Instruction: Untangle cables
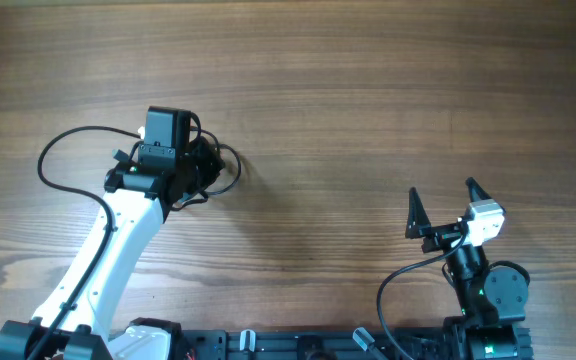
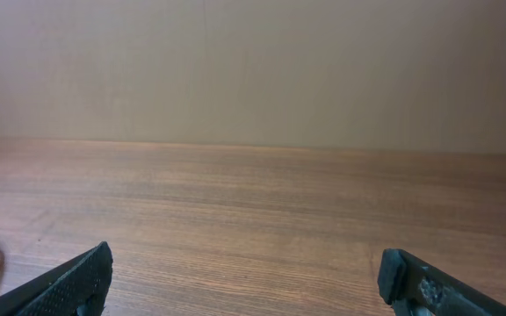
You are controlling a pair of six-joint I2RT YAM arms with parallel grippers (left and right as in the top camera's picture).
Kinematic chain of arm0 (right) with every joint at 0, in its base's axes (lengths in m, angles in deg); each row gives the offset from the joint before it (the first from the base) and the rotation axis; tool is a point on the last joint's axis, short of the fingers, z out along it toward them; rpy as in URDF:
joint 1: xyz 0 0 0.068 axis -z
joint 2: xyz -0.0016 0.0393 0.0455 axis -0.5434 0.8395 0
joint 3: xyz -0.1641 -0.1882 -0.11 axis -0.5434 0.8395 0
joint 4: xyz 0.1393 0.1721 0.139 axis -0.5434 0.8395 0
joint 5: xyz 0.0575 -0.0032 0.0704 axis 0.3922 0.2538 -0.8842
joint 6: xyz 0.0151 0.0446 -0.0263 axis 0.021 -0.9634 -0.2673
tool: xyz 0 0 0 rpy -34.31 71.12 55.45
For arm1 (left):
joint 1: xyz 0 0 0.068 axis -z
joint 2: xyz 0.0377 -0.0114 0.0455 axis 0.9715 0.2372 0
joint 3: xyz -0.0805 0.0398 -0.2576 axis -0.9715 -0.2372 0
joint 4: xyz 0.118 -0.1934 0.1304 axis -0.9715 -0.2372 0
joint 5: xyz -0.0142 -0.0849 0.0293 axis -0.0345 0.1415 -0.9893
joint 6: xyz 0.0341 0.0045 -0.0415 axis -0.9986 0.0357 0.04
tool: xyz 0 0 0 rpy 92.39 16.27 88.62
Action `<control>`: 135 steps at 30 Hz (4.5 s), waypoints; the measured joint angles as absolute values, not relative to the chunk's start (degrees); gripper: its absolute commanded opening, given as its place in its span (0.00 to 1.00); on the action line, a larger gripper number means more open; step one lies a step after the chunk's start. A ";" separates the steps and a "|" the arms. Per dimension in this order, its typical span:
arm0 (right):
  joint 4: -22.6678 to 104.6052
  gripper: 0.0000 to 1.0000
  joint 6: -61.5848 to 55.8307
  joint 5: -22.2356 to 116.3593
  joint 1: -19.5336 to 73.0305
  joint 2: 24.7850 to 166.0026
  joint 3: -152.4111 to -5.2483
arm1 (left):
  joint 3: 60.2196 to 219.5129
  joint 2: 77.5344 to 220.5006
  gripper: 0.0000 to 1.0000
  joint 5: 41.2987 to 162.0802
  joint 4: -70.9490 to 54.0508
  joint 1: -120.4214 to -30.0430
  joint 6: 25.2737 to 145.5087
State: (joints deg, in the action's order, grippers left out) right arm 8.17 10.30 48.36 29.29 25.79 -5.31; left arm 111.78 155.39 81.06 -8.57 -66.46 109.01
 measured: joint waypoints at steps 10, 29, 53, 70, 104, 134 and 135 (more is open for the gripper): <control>8.17 1.00 10.28 48.36 29.29 25.79 -5.31 | 111.78 155.39 0.04 81.06 -8.59 -66.46 106.23; -4.09 1.00 12.88 45.08 29.29 25.79 -5.31 | 111.78 155.39 0.04 81.76 -8.77 -66.46 106.21; 21.46 0.73 -5.52 -1.27 29.25 81.00 -54.56 | 111.67 155.76 0.04 127.39 1.40 -77.47 129.07; 19.38 0.57 -20.08 39.20 -7.45 94.60 -54.65 | 111.67 155.76 0.04 126.41 -3.76 -76.75 148.11; 14.93 0.43 -11.31 49.85 -19.01 101.59 -54.67 | 111.67 155.80 0.04 129.10 -13.75 -76.71 161.99; 22.47 0.04 -10.57 28.73 4.40 85.90 -54.73 | 112.15 155.69 0.04 106.39 -14.54 -76.45 142.89; 24.13 0.04 -10.85 28.08 6.80 85.96 -54.73 | 112.15 155.69 0.04 105.32 -14.86 -76.45 142.62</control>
